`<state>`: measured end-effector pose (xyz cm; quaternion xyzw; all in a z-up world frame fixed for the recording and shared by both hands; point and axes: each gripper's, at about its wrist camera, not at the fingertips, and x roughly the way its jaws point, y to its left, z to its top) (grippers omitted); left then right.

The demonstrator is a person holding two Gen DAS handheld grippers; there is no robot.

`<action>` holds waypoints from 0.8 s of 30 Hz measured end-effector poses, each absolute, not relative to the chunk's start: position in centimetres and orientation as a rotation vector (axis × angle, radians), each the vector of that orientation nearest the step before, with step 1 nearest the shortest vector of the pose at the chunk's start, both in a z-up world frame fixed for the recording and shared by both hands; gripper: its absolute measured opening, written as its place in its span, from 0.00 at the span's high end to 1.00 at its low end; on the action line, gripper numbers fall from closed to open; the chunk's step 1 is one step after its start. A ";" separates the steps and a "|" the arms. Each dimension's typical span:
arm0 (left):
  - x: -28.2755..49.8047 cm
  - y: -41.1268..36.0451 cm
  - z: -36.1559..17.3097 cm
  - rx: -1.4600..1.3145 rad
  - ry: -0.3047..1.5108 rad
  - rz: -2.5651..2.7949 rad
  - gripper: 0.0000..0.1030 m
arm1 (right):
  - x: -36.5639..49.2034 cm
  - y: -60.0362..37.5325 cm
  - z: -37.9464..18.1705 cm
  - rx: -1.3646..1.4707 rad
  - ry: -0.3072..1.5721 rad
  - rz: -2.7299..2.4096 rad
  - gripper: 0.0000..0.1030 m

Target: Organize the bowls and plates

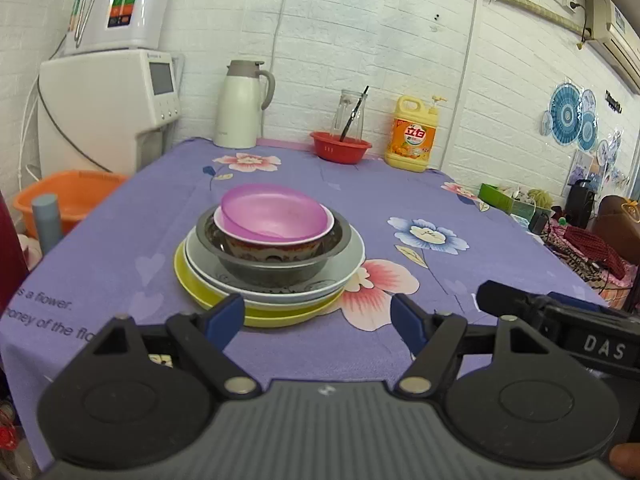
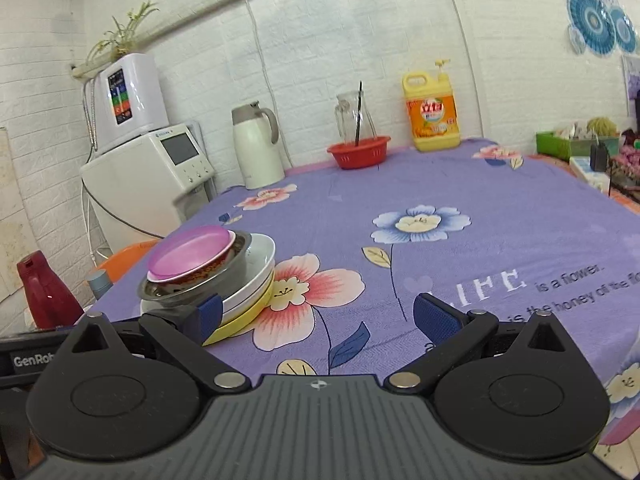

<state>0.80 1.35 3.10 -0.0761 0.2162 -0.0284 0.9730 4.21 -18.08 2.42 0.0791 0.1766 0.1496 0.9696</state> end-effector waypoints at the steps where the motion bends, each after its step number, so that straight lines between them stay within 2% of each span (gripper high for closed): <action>1: 0.8 1.3 3.1 -0.150 0.435 -0.057 0.29 | 3.9 -18.0 2.5 0.144 0.349 0.293 0.00; 4: 0.9 1.1 3.1 -0.141 0.427 -0.045 0.29 | 3.7 -18.0 2.5 0.107 0.340 0.270 0.00; 11: 0.6 1.0 3.2 -0.126 0.418 -0.026 0.29 | 3.8 -18.0 1.3 0.137 0.450 0.270 0.00; 24: -0.1 0.7 4.1 -0.079 0.351 0.012 0.29 | 3.2 -16.8 1.0 0.105 0.463 0.308 0.00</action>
